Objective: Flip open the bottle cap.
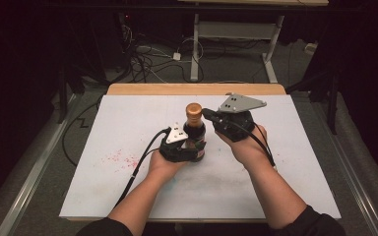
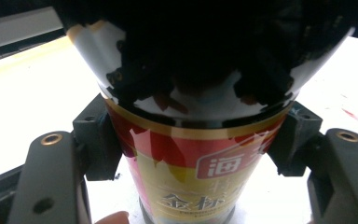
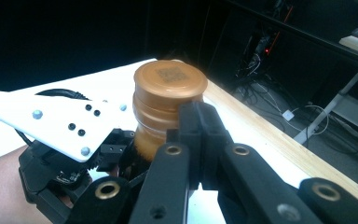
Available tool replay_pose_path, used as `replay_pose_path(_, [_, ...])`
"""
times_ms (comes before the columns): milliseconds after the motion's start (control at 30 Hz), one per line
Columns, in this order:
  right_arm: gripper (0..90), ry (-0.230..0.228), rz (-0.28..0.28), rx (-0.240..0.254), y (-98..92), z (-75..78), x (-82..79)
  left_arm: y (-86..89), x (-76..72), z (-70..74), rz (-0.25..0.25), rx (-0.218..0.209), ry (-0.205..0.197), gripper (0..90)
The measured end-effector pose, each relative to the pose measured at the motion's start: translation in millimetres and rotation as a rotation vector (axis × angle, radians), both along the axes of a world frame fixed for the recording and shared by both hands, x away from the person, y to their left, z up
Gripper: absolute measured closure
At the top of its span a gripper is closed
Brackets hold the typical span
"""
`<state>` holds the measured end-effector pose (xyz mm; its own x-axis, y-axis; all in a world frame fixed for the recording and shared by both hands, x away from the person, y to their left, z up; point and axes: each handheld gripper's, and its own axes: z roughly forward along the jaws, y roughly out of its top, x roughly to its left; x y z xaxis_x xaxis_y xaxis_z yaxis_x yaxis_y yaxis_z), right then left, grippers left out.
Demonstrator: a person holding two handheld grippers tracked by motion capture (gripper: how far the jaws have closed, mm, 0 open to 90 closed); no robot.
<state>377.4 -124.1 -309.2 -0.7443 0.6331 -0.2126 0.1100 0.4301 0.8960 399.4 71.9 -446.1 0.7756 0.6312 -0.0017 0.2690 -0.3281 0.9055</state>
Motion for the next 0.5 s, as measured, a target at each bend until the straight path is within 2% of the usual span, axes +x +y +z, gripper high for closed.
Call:
replay_pose_path(33, [90.0, -0.005, 0.001, 0.006, -0.1, 0.2, -0.3, 0.0, 0.0, 0.0, 0.0, 0.0, 0.0, 29.9])
replay_pose_path(67, [90.0, -0.012, 0.018, 0.067, -3.0, 3.5, -1.8, -2.7, -1.3, 0.0, 0.001, 0.011, -0.01, 29.9])
replay_pose_path(100, [90.0, -0.023, 0.023, 0.096, -4.0, 9.6, -3.9, -3.6, -0.8, 0.1, 0.002, 0.01, -0.009, 29.8])
replay_pose_path(133, [90.0, -0.053, 0.017, 0.083, -2.5, 16.8, -7.4, -4.3, -0.4, 0.0, -0.002, 0.011, -0.012, 29.7])
replay_pose_path(200, [90.0, -0.079, 0.038, 0.061, 3.1, 27.1, -12.0, -8.0, -1.3, 1.2, 0.002, 0.027, -0.022, 29.6])
replay_pose_path(300, [90.0, -0.101, 0.049, 0.05, 7.9, 33.5, -16.7, -7.2, -1.6, 0.5, 0.003, 0.022, -0.023, 29.4])
replay_pose_path(367, [90.0, -0.099, 0.044, 0.061, 5.7, 33.3, -15.9, -4.0, 0.3, 0.0, 0.005, 0.005, -0.004, 29.3])
replay_pose_path(500, [90.0, -0.071, 0.018, 0.075, -3.9, 25.6, -9.5, -2.8, -0.1, -1.3, 0.002, -0.004, -0.009, 29.0])
